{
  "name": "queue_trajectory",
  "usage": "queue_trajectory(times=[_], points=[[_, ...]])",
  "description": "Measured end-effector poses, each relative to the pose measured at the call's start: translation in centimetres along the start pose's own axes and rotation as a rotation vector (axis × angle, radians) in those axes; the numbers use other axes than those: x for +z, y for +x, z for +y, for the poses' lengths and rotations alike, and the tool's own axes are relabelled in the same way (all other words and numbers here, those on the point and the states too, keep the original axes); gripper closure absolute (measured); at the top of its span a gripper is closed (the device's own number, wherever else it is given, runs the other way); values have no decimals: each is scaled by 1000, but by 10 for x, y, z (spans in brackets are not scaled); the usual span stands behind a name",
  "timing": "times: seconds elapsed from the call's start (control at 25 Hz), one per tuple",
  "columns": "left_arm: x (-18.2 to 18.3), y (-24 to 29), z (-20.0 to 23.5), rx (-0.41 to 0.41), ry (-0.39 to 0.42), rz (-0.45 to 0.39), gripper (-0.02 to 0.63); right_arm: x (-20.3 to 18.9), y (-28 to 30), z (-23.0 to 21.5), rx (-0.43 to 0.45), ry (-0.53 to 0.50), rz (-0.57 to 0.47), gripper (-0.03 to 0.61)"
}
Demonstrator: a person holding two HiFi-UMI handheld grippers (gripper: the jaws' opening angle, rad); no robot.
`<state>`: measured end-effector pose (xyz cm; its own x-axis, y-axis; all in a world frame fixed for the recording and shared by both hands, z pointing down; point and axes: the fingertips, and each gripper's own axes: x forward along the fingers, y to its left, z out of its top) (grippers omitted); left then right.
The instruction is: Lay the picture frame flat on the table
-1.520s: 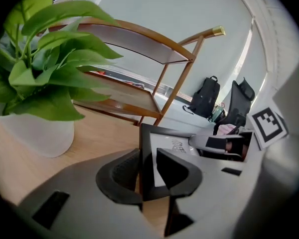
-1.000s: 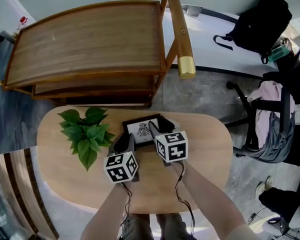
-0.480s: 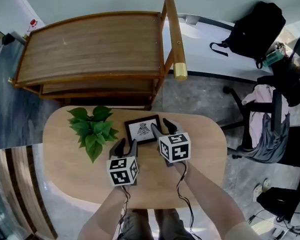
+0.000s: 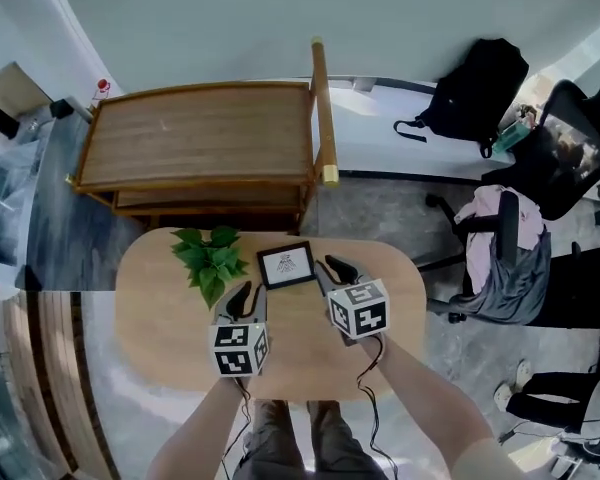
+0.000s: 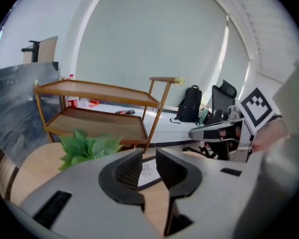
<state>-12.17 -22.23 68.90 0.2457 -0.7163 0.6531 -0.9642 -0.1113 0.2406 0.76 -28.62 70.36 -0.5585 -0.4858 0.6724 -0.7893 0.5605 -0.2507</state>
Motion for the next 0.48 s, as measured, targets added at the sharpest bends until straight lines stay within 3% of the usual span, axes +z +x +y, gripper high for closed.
queue_trajectory(times=[0.28,0.48], points=[[91,-72,-23,-49,80,-127,558,70,-94,31,-17,-21,-140,539],[135,-131,-48,-77,117,-199,584,118,-169,63,-27,-102,-262,551]])
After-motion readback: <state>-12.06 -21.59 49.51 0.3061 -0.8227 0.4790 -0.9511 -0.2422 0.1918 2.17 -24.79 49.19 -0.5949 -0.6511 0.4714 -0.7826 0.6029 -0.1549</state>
